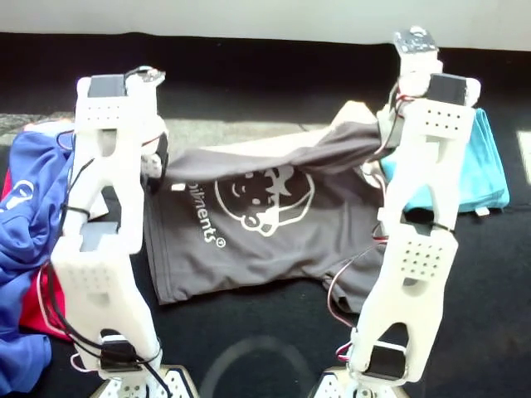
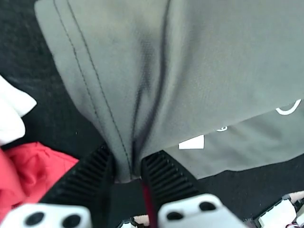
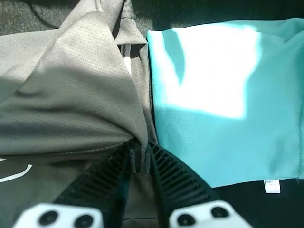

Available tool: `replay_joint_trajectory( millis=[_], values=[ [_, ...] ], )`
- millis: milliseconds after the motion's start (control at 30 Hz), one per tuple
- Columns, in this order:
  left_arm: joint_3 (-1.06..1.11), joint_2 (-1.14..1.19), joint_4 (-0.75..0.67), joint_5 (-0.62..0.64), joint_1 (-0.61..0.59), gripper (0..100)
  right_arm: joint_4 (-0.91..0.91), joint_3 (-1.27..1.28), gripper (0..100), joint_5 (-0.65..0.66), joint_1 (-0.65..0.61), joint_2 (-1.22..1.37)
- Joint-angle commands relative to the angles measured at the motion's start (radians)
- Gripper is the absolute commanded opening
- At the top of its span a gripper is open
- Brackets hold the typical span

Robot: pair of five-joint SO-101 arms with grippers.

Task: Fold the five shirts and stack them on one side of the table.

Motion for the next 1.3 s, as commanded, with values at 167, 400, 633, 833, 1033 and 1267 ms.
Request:
replay_joint_trajectory(
  millis=[167, 400, 633, 833, 1033, 1267],
  values=[
    [0.206, -0.186, 0.012, -0.009, 0.01, 1, -0.041, 0.664, 0.5, 0.012, 0.025, -0.506],
    [0.363, -0.24, 0.012, -0.048, 0.01, 1, -0.245, 1.264, 0.5, 0.14, 0.108, -0.874],
    [0.513, -0.366, 0.011, -0.101, 0.013, 1, -0.407, 1.695, 0.5, 0.23, 0.188, -1.184],
    [0.753, -0.45, -0.13, -0.103, 0.013, 1, -0.443, 1.816, 0.5, 0.293, 0.26, -1.299],
    [0.868, -0.504, -0.198, -0.103, 0.008, 1, -0.455, 1.827, 0.5, 0.327, 0.28, -1.302],
    [0.905, -0.564, -0.143, -0.147, 0.015, 1, -0.45, 1.827, 0.5, 0.328, 0.28, -1.31]
  ],
)
